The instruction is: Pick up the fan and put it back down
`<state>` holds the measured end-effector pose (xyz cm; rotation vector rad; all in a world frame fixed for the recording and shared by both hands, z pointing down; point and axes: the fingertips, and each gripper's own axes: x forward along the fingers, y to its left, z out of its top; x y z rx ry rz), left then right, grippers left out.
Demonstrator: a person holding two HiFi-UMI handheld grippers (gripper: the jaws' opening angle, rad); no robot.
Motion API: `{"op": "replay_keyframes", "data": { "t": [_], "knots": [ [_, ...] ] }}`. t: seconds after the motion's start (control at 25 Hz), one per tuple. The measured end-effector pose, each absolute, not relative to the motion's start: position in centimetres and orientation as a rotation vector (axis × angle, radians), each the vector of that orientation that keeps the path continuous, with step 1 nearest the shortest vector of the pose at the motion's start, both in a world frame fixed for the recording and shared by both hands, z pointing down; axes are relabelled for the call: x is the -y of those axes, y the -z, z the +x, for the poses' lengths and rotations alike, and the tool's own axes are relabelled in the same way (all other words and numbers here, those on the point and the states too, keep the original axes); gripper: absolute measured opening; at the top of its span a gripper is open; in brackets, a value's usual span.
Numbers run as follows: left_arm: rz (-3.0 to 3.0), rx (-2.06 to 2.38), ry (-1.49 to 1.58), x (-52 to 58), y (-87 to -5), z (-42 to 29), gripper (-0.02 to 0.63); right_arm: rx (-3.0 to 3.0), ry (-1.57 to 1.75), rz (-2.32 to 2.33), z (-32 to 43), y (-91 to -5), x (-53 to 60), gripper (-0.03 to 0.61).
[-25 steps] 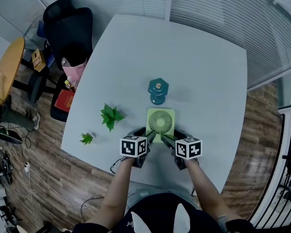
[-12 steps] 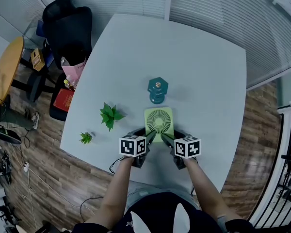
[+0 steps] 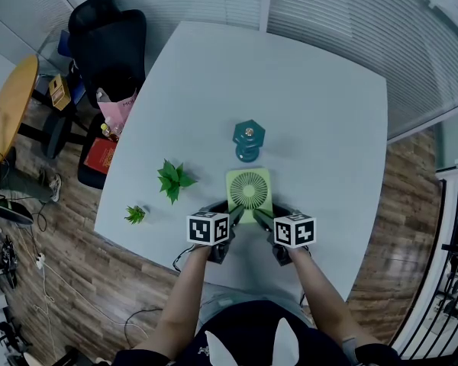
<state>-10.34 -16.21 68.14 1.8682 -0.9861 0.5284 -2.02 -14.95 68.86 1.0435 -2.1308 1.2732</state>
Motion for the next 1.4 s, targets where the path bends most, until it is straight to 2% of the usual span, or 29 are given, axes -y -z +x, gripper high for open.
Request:
{"op": "replay_keyframes", "data": {
  "t": [1.4],
  "knots": [
    [1.921, 1.051, -0.454, 13.9, -63.5, -10.4, 0.206, 2.203, -1.185, 1.071, -1.9, -64.1, 12.9, 0.227]
  ]
}}
